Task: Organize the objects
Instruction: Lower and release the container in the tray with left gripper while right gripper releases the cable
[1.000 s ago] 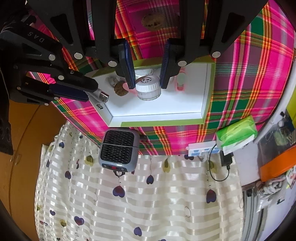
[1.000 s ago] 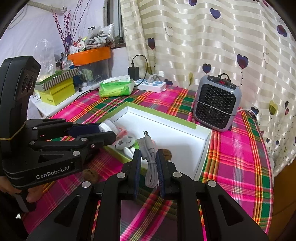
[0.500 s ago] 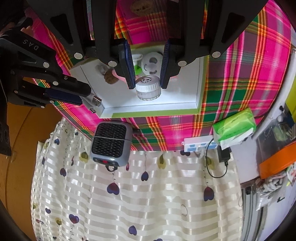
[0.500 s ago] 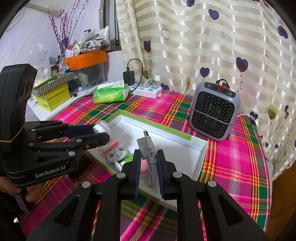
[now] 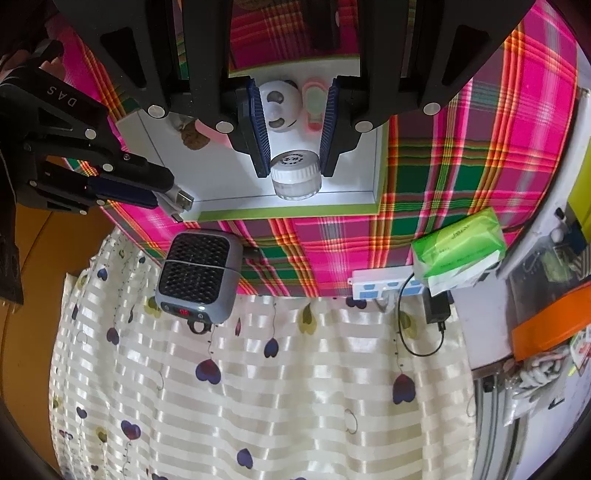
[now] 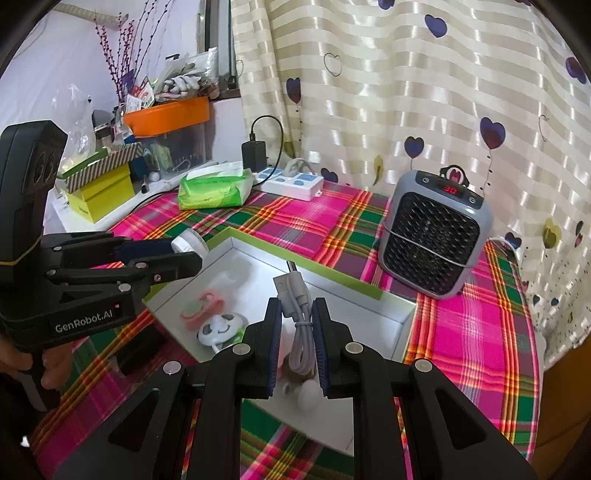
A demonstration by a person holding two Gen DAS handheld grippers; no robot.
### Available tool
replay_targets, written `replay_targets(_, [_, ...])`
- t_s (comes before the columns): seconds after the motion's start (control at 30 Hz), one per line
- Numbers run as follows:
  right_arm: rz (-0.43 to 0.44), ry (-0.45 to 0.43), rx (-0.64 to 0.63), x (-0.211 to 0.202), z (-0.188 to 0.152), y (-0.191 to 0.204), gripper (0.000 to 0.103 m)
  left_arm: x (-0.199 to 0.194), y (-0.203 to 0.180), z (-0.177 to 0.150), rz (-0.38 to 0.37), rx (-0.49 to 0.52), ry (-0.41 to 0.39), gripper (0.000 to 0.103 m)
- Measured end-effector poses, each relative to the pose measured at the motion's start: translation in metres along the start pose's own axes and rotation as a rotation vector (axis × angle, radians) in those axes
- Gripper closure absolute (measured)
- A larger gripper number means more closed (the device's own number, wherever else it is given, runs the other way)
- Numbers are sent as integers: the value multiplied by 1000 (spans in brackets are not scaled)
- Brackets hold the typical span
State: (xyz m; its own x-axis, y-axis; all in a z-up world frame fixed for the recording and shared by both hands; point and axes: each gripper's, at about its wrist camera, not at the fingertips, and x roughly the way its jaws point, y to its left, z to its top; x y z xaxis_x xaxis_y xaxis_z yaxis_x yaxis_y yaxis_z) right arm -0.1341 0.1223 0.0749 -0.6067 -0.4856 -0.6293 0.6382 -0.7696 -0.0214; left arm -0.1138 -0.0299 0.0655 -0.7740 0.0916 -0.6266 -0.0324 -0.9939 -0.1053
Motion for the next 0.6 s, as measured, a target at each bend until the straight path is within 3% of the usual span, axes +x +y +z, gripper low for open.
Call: replay_targets(0.6, [34,130,15,56,-14,-10,85,51,-14,-11,-6,56,102,78])
